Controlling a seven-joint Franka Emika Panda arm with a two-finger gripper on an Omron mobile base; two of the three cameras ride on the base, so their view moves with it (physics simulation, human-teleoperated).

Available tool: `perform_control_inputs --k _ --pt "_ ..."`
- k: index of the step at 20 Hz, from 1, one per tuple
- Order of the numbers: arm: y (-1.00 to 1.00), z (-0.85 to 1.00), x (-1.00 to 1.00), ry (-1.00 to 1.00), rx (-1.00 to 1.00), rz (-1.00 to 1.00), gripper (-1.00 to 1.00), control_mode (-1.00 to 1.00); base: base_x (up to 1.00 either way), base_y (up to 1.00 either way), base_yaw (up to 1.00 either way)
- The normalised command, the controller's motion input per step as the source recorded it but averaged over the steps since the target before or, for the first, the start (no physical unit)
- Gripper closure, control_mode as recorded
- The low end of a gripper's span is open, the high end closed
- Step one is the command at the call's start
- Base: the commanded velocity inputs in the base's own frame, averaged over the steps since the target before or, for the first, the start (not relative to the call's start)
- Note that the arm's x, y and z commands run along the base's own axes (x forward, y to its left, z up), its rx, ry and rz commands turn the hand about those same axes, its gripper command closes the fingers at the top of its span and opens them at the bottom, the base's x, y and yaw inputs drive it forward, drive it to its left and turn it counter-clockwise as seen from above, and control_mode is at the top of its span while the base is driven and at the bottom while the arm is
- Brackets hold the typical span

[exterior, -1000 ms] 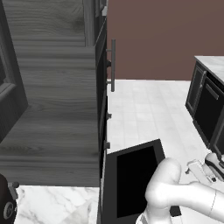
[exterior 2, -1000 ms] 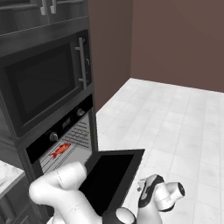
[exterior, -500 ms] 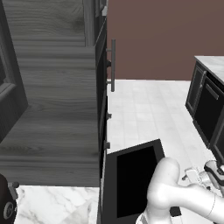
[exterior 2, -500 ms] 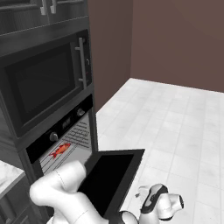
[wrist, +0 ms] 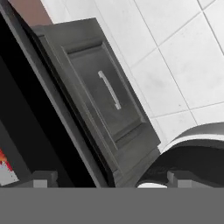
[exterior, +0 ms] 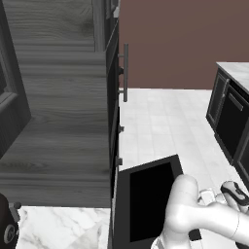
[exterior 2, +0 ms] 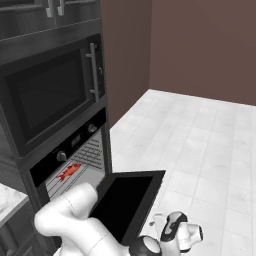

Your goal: Place the fish on the rack of the oven, and slide the rack back inside. Close the oven door.

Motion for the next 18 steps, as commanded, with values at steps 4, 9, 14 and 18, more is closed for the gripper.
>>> perform_control_inputs --k 4,9,14,18 --pt "0.0 -0.39 0.71 -0.03 0.19 0.11 -1.0 -1.0 0.0 0.0 0.0" --pt "0.0 -0.63 0.49 -0.01 0.18 0.11 -1.0 -1.0 0.0 0.0 0.0" --pt "0.0 -0.79 0.36 0.0 0.16 0.06 -1.0 -1.0 0.0 0.0 0.0" --pt "0.0 -0.91 0.4 0.0 0.16 0.05 -1.0 -1.0 0.0 0.0 0.0"
